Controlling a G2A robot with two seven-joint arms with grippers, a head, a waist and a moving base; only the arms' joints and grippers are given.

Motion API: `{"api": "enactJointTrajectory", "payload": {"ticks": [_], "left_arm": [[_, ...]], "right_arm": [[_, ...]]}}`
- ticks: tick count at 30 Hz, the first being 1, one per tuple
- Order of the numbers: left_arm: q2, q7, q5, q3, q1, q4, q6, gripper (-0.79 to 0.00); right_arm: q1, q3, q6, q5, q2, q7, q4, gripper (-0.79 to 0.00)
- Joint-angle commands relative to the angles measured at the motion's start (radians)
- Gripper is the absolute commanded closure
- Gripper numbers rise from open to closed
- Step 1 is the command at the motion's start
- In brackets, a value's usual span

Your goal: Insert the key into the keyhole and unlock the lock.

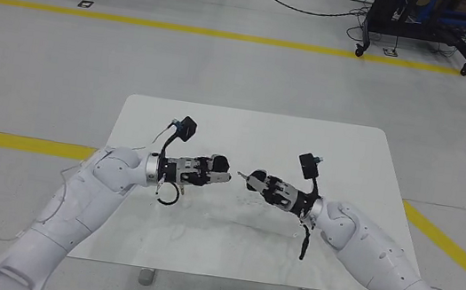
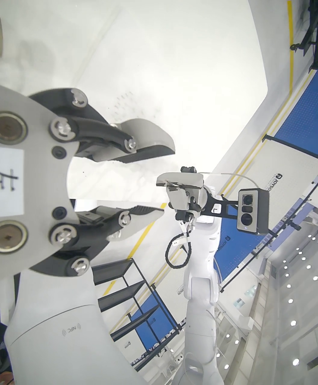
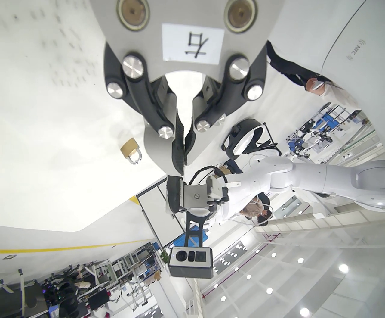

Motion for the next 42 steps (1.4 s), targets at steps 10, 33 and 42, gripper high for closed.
{"api": "enactJointTrajectory", "payload": {"ticks": [10,33,42], "left_arm": [[0.060,0.089,0.672,-0.150,0.128,-0.270,0.416,-0.785],[0.044,-0.061,0.941,-0.080,0.231,-0.365,0.947,-0.468],[0.036,-0.062,0.941,-0.075,0.223,-0.347,0.932,-0.379]], "right_arm": [[-0.163,0.212,0.000,-0.184,0.077,-0.307,0.018,0.000],[-0.197,0.248,0.000,-0.215,0.091,-0.357,0.017,0.000],[-0.197,0.248,0.000,-0.215,0.091,-0.357,0.017,0.000]]}}
